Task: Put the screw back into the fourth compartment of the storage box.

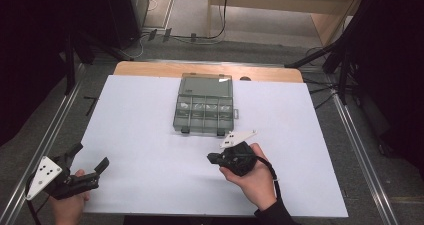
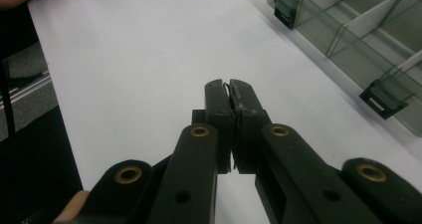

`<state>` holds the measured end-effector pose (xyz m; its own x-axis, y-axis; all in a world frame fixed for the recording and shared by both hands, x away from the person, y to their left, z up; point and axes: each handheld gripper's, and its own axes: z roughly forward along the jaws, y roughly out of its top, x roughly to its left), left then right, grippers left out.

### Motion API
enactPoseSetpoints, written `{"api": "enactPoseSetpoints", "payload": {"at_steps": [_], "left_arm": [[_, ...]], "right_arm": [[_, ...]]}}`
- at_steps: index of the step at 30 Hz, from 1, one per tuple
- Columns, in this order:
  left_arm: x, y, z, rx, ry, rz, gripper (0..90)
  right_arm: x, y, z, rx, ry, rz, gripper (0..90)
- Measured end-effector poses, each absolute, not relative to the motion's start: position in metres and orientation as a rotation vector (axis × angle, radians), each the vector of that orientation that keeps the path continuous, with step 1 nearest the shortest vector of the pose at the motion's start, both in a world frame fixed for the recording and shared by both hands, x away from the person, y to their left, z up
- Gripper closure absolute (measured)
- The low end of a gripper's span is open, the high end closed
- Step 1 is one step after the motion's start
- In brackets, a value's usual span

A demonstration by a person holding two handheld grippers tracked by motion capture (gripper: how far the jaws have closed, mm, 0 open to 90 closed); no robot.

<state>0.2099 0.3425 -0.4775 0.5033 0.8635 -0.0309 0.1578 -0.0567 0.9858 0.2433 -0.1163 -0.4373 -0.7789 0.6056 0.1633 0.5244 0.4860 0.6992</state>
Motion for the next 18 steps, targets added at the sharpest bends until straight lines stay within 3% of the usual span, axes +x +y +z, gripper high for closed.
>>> {"api": "enactPoseSetpoints", "payload": {"at_steps": [18], "left_arm": [[0.210, 0.343, -0.478, 1.541, 0.914, 0.734, 1.2]], "right_arm": [[0.269, -0.126, -0.428, 1.027, 2.582, 1.169, 89.8]]}}
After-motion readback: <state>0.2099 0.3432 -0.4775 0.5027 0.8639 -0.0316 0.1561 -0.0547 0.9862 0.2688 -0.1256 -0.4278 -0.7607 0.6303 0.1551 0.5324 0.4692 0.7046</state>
